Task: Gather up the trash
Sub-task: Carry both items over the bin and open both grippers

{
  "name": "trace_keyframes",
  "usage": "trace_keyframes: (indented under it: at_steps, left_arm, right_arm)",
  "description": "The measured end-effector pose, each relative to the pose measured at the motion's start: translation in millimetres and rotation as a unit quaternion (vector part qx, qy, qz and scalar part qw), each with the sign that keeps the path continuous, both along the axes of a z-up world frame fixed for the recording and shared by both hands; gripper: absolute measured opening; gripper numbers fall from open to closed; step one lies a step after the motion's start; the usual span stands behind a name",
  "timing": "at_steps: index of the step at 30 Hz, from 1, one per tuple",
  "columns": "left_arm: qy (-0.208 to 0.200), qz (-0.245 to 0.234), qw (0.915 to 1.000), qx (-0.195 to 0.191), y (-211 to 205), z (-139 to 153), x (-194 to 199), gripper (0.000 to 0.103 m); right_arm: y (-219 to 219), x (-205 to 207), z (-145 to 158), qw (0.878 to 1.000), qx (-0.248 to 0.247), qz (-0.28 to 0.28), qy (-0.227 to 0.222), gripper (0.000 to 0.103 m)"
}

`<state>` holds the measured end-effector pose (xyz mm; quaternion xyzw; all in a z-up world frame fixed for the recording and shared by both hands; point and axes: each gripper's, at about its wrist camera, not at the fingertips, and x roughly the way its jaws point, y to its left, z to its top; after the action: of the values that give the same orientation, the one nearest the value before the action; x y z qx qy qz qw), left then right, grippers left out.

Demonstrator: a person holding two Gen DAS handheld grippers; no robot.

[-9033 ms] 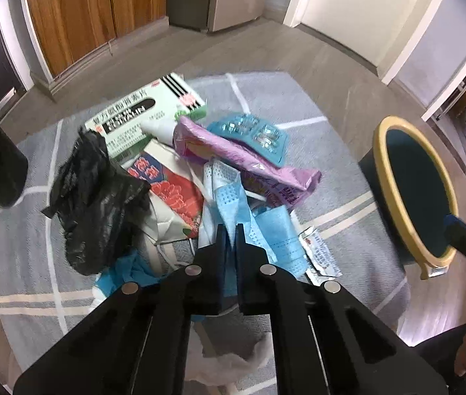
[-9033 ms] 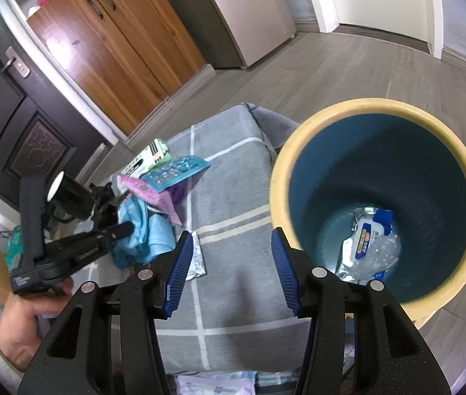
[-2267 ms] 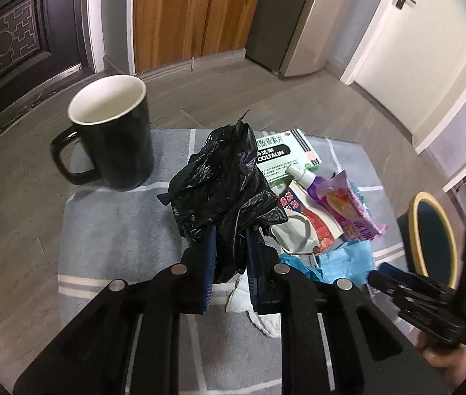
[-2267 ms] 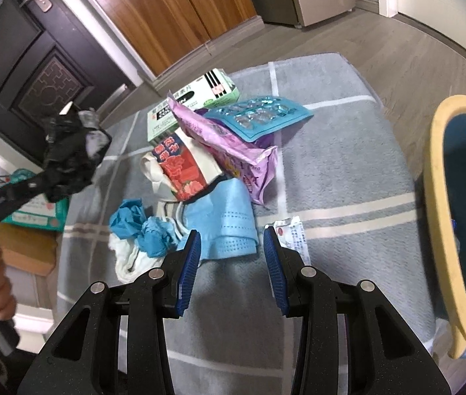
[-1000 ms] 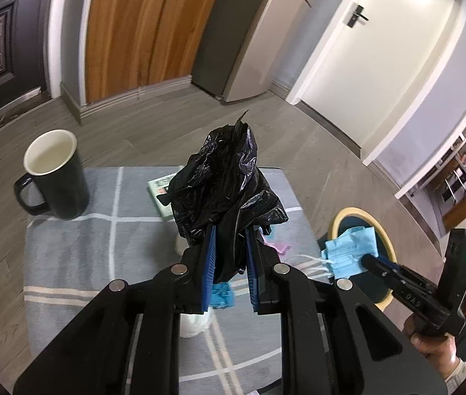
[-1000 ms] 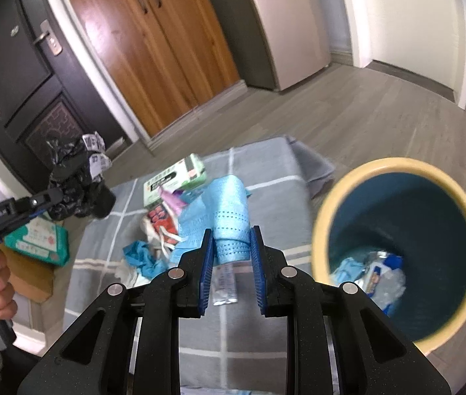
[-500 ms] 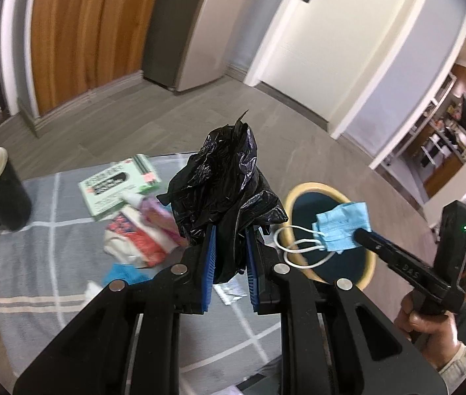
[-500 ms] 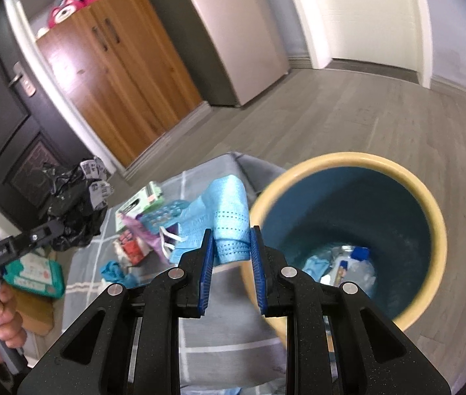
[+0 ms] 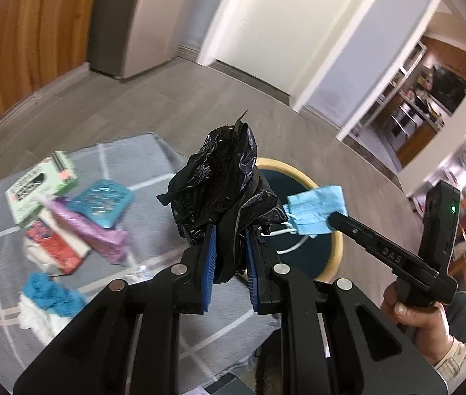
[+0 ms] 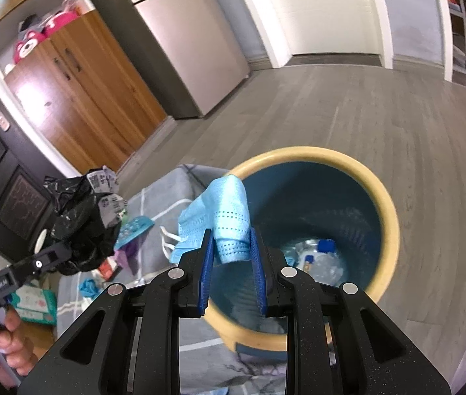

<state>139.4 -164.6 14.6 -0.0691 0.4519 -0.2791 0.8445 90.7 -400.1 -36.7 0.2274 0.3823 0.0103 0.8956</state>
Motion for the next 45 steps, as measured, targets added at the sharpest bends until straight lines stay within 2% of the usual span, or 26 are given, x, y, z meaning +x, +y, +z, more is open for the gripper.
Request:
trace_keyframes:
  at_steps: [12, 16, 22, 27, 30, 40, 45]
  left_arm:
    - [0.042, -0.045, 0.9980, -0.010, -62.5, -33.6, 9.6, 0.016]
    - [0.065, -0.051, 0.9965, -0.013, -74.4, -46.4, 15.2, 0.017]
    - [0.069, -0.053, 0.9962, -0.007, -78.6, -52.3, 18.1, 0.019]
    - [0.073, -0.043, 0.9964, -0.010, -73.1, -52.1, 21.1, 0.029]
    - [0.072, -0.039, 0.9966, -0.012, -69.2, -51.0, 22.0, 0.030]
    - [0.055, -0.020, 0.9982, -0.014, -49.4, -37.8, 17.5, 0.053]
    - [0.047, -0.011, 0.9988, -0.012, -33.6, -32.2, 15.4, 0.057]
  right_arm:
    - [-21.8, -5.8, -13.6, 0.999, -0.011, -0.031, 0.026, 0.024]
    - [-24.4, -5.2, -18.6, 0.998, -0.013, -0.035, 0.041, 0.024]
    - [-27.4, -4.0, -21.1, 0.998, -0.007, -0.043, 0.046, 0.027]
    - [-27.2, -2.1, -19.6, 0.998, -0.001, -0.044, 0.043, 0.033]
    - [-27.6, -1.9, -20.1, 0.998, 0.001, -0.045, 0.041, 0.037]
    - [-20.9, 2.1, -18.3, 0.999, 0.009, -0.038, 0.037, 0.040]
    - [-16.3, 4.5, -18.3, 0.999, 0.012, -0.033, 0.036, 0.041]
